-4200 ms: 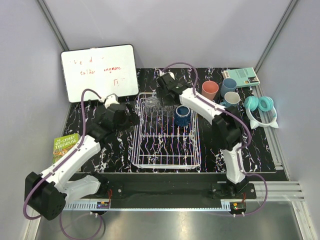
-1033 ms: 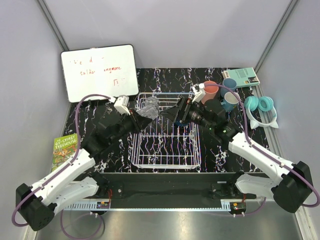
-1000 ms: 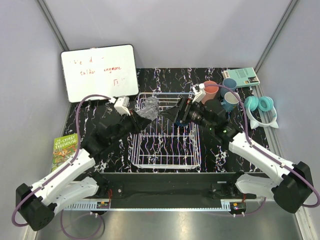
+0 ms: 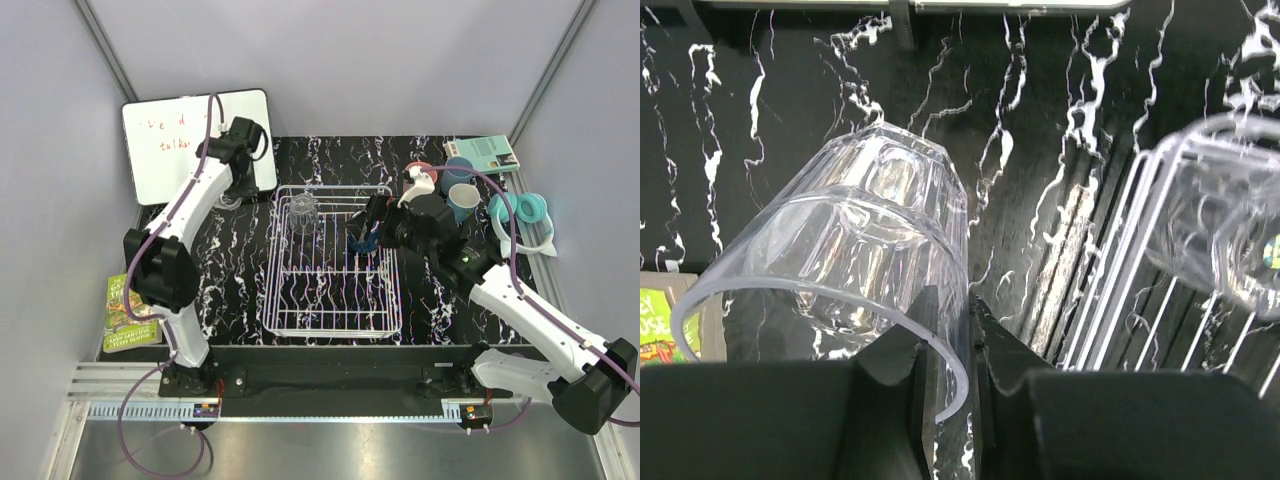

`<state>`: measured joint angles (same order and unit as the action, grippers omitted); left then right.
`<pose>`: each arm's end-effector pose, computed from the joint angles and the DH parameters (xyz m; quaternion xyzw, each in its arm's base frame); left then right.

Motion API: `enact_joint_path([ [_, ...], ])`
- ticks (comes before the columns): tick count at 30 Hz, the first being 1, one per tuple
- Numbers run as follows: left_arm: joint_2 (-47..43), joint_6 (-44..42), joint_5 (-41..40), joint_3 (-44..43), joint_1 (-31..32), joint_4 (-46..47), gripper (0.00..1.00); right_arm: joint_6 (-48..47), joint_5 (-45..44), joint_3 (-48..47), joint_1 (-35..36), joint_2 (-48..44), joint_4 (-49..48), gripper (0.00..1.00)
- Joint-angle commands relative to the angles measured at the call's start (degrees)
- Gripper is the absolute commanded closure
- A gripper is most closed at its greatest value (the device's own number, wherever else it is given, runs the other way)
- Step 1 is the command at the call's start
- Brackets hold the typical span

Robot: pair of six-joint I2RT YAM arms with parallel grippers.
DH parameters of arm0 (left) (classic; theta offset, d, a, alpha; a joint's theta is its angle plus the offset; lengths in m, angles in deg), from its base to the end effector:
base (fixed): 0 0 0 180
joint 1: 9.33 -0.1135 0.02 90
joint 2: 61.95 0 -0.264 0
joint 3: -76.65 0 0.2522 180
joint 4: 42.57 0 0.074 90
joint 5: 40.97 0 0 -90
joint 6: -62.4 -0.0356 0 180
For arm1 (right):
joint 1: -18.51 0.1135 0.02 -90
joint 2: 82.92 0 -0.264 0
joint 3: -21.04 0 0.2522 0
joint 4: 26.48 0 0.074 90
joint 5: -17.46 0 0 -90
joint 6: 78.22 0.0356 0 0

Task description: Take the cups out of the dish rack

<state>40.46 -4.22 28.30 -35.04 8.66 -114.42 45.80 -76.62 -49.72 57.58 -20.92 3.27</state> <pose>0.3606 -0.1039 0.3168 -0.0875 0.9526 0.0811 0.2799 0.1938 0.1541 0.3458 -0.0161 0.8236 0.3135 0.4723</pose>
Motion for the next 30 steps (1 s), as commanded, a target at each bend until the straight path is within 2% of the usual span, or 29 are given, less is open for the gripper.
enact_joint_path([
  [1, 6.9, -1.7, 3.7, -12.5, -2.6, -6.6, 1.0, -1.3, -2.6, -2.6, 0.2, -0.2, 0.4, 0.0],
  [5, 11.5, -0.5, 6.6, -14.2, -3.6, -9.2, 1.0, -1.7, -3.3, -2.6, 0.2, 0.2, 0.9, 0.0],
  [15, 11.8, -0.3, 9.4, -4.0, -3.7, -4.2, 1.0, -1.5, -3.4, -2.2, 0.2, 2.2, 0.9, 0.0],
  [20, 14.8, -0.7, 13.3, -3.5, -3.8, -3.0, 1.0, -1.0, -2.9, -2.2, 0.2, 2.8, 1.0, 0.0],
  [30, 16.3, -0.3, 14.6, 0.4, -4.3, 0.1, 1.0, -1.1, -2.6, -2.0, 0.2, 3.6, 0.9, 0.0],
])
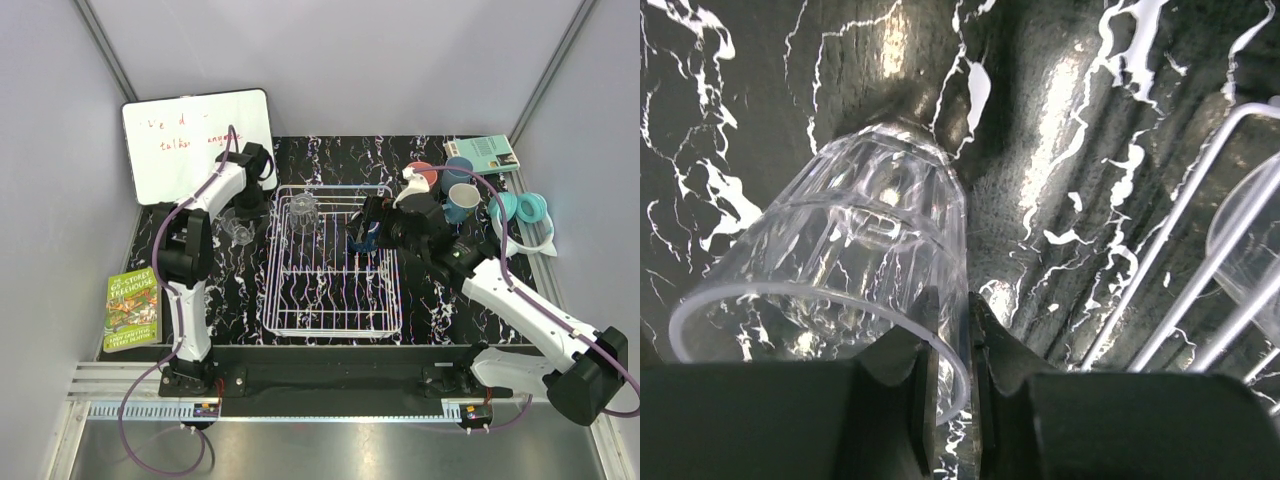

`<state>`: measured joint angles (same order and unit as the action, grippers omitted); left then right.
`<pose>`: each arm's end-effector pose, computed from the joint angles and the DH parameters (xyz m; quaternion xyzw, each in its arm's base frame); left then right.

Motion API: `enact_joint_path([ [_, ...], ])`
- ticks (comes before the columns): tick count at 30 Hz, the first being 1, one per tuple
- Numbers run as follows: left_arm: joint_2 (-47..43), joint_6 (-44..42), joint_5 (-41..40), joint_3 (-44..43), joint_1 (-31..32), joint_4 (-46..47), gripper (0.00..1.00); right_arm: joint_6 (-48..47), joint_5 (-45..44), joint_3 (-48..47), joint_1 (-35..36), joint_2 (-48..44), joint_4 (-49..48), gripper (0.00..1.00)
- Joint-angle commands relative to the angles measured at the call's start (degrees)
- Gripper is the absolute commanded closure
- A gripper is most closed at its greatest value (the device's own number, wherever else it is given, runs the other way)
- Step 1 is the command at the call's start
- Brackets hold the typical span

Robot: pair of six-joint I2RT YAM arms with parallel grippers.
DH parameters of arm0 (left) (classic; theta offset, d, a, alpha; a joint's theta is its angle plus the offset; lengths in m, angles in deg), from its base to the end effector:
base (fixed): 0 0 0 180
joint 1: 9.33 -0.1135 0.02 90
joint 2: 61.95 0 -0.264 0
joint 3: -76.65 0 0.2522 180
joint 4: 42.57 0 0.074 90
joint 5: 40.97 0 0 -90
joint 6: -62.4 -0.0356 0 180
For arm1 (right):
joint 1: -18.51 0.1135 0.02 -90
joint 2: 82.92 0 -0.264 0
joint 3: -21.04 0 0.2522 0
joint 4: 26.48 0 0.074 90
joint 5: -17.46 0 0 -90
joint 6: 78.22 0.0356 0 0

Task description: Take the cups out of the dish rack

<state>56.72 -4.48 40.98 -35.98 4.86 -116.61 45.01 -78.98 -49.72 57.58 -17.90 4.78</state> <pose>0.4048 -0.0972 0.2110 -0.0834 0.9903 0.0387 0.1041 0.2029 0.1596 0.3309 -0.0131 0.8449 0.2758 0.4581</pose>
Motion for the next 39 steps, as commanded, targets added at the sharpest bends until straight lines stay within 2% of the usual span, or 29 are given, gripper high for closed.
enact_joint_path([
  [1, -0.1, -0.1, 2.2, 1.7, -0.5, 2.5, 1.0, -0.4, -0.2, -1.9, 0.2, 0.6, -0.5, 0.0],
  [2, -0.3, -0.4, 2.5, 1.8, -0.6, 2.7, 0.97, -0.4, -0.3, -1.8, 0.2, 0.6, -0.6, 0.0],
  [3, -0.5, -0.8, 3.0, 1.8, -0.6, 2.9, 0.86, -0.5, -0.4, -1.8, 0.2, 0.6, -0.6, 0.0],
  [9, -4.0, -0.9, 2.1, 0.4, -0.5, 2.5, 0.55, -0.6, -0.2, -2.2, 0.2, 1.3, -0.6, 0.0],
  [10, -4.5, -0.8, 1.6, -0.1, -0.5, 2.4, 0.47, -0.7, -0.1, -2.1, 0.2, 1.5, -0.6, 0.0],
  [13, -7.1, -1.0, 2.7, -2.2, -0.5, 1.8, 0.36, -0.7, -0.1, -2.3, 0.2, 1.8, -0.6, 0.0],
  [17, -12.8, 0.1, 2.9, -4.2, 0.4, 1.8, 0.27, -2.3, -0.8, -2.8, 0.2, 2.7, -0.6, 0.0],
  [19, -15.5, 0.5, 1.9, -4.2, 1.8, 2.3, 0.26, -3.4, -1.1, -3.3, 0.2, 4.2, -0.5, 0.0],
  [22, -24.2, 2.5, -0.7, -1.4, 3.9, 6.5, 0.18, -5.8, -1.5, -8.5, 0.2, 9.2, 2.2, 0.0],
  [24, -27.9, 4.3, 0.7, 2.5, 4.7, 8.7, 0.14, -7.0, -1.6, -11.7, 0.2, 14.0, 3.9, 0.0],
  [27, -33.0, 5.1, 1.7, 5.3, 6.2, 10.4, 0.12, -7.8, -2.4, -16.6, 0.3, 18.0, 5.5, 0.01],
  [31, -39.4, 5.7, -1.2, 8.6, 9.3, 11.8, 0.11, -9.9, -1.7, -24.5, 0.3, 24.3, 6.4, 0.01],
  [37, -49.7, 7.4, -1.4, 23.4, 10.7, 19.7, 0.11, -14.1, -2.8, -32.6, 1.3, 34.3, 7.8, 0.01],
  [39, -51.6, 7.6, -1.7, 25.9, 10.7, 20.7, 0.1, -14.9, -2.7, -35.0, 1.7, 38.3, 8.5, 0.01],
])
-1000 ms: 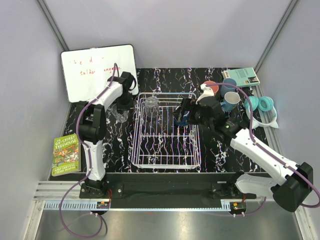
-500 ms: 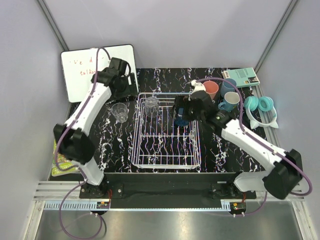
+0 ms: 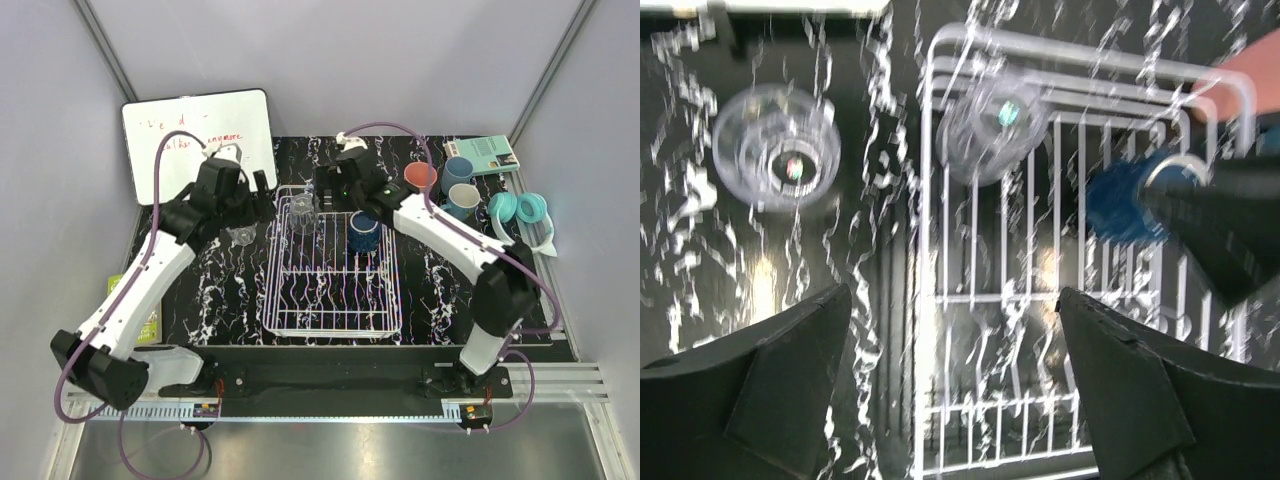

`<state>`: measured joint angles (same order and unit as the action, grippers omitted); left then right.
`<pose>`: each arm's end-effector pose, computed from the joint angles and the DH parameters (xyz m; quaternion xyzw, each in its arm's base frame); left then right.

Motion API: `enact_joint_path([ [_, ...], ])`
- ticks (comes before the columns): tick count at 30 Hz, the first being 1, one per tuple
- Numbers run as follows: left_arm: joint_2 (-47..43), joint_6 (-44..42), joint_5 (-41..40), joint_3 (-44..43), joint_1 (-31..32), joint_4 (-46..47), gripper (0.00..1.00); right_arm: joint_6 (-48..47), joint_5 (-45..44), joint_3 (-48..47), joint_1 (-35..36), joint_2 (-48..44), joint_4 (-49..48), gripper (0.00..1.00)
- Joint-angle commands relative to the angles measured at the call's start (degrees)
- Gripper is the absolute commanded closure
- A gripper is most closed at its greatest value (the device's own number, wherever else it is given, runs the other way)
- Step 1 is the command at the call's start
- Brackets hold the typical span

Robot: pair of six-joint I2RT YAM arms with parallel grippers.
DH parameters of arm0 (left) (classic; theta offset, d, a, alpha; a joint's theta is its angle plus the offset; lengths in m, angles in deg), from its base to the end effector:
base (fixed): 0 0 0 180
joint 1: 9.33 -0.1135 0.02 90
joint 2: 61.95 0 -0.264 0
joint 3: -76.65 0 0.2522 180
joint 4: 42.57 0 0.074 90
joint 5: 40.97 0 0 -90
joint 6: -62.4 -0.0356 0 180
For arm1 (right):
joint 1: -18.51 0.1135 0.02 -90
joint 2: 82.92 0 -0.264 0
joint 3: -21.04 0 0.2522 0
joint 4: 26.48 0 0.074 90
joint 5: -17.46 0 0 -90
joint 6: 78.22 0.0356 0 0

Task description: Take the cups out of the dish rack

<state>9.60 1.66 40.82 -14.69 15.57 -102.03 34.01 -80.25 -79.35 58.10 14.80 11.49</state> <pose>0.2360 -0.1039 0.3796 -0.0648 0.9010 -0.1354 0.4071 0.3087 0.2491 0.3237 -0.1032 0.8807 0.1842 0.4240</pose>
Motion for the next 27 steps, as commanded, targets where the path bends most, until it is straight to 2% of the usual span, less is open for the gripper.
enact_joint_path([
  [1, -6.0, 2.0, -1.4, 6.9, 0.0, 7.1, 0.11, -4.7, -1.8, -8.2, 1.5, 7.0, 2.8, 0.01],
  [12, -14.7, 2.8, -1.7, 16.1, 0.1, 9.8, 0.1, -8.3, -4.1, -21.0, 4.0, 21.9, 5.5, 0.01],
  [27, -15.2, 3.4, -1.1, 20.0, 0.1, 11.3, 0.1, -10.7, -6.9, -32.4, 5.0, 33.6, 9.4, 0.01],
])
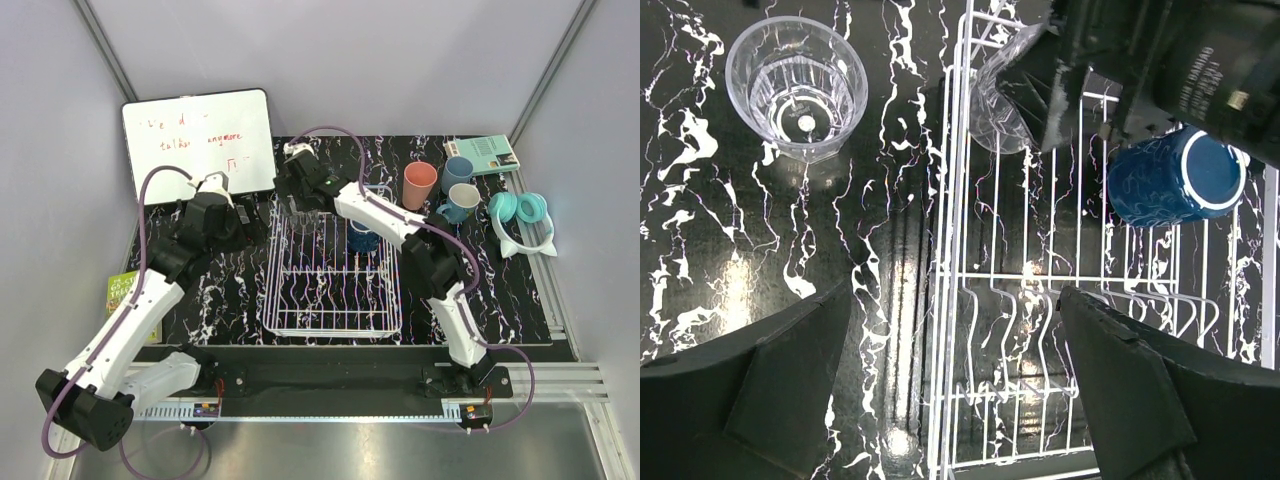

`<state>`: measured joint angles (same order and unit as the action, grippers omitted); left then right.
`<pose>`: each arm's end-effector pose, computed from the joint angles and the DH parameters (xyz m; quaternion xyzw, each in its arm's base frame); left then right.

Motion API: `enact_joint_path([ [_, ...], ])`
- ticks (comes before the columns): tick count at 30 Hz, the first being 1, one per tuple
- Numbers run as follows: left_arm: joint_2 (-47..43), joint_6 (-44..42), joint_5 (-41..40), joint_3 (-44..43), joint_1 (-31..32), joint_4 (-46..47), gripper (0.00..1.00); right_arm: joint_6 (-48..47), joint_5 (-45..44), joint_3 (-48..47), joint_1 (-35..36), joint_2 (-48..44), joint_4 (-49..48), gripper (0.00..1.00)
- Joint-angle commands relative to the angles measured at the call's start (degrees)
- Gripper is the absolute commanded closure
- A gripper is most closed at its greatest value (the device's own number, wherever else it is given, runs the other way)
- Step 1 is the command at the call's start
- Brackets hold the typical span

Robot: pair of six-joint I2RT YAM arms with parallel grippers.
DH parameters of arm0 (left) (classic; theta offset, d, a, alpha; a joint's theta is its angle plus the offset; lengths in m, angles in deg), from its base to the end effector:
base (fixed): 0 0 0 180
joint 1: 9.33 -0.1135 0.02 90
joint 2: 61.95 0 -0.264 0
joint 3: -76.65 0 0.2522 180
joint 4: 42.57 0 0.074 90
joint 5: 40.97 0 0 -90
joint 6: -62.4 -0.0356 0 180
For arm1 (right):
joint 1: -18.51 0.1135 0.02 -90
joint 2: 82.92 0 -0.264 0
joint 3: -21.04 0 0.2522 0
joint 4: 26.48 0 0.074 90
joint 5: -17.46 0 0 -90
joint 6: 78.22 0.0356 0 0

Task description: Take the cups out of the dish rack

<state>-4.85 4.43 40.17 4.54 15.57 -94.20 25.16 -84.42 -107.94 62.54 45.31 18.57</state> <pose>0.1908 -0.0825 0.3354 -0.0900 0.8869 -0.1528 0.4266 0.3742 0.3516 0.2482 -0.2035 0.8946 0.1019 0.3846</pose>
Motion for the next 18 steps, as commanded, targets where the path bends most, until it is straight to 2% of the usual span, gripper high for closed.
enact_joint_path([
  [1, -0.8, 0.7, -0.5, 1.0, 0.1, 3.6, 0.1, -1.7, -2.8, -4.0, 0.5, 3.6, 2.6, 0.01],
  [8, -0.9, 1.0, -0.4, 2.1, 0.1, 3.9, 0.1, -1.4, -3.5, -4.2, 0.5, 6.2, 2.8, 0.04],
  [10, -0.9, 1.3, -0.1, 2.5, 0.1, 4.2, 0.1, -1.3, -3.2, -4.5, 0.5, 6.2, 2.8, 0.3],
  [11, -0.9, 1.4, 0.1, 2.6, 0.1, 4.3, 0.1, -1.3, -3.5, -4.6, 0.5, 6.2, 2.8, 0.46],
  [12, -0.8, 1.5, 0.2, 2.7, 0.1, 4.3, 0.11, -1.1, -3.8, -4.5, 0.5, 6.2, 2.8, 0.79],
  [14, -1.1, 1.6, 0.2, 3.0, 0.1, 4.6, 0.11, -1.1, -4.4, -4.2, 0.5, 5.6, 2.8, 0.93],
  [18, -1.3, 1.6, 0.2, 3.4, 0.2, 4.6, 0.11, -1.0, -5.4, -3.1, 0.5, 4.3, 2.7, 1.0],
])
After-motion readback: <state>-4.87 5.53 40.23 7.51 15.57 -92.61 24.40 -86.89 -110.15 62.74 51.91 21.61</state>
